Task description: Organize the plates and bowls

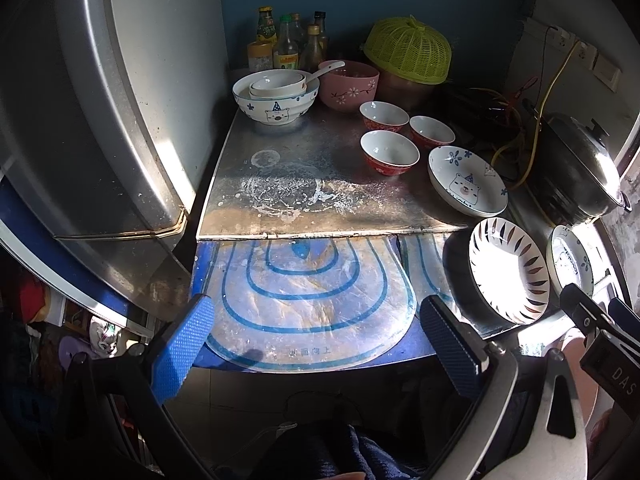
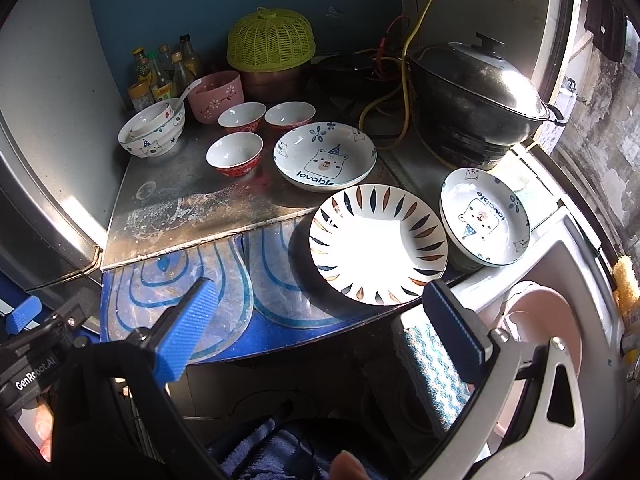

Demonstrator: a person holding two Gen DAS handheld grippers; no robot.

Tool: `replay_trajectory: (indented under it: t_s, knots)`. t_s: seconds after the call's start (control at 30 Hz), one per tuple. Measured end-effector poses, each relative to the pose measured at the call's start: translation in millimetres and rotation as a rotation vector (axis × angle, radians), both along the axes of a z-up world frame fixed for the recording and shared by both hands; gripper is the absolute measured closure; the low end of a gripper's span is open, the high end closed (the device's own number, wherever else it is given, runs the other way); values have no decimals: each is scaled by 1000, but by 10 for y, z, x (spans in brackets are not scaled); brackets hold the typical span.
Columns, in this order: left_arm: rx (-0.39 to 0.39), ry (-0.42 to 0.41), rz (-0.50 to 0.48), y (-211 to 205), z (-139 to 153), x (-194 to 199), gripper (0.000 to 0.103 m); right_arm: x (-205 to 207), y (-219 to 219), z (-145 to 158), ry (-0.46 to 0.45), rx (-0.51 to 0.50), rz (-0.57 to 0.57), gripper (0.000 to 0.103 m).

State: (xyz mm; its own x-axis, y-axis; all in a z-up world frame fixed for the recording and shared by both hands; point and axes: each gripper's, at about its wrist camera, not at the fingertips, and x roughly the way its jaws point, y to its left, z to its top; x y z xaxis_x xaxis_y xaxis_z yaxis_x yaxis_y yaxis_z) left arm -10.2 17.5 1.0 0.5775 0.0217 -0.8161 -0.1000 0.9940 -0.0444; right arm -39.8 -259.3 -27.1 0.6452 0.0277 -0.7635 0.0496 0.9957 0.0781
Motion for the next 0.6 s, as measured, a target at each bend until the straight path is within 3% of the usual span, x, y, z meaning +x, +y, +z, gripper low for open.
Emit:
replay_trajectory:
  t_s: [0.6]
  knots:
    - [1, 3, 17, 38, -44, -75, 0, -2, -147, -22, 6, 6, -41, 0]
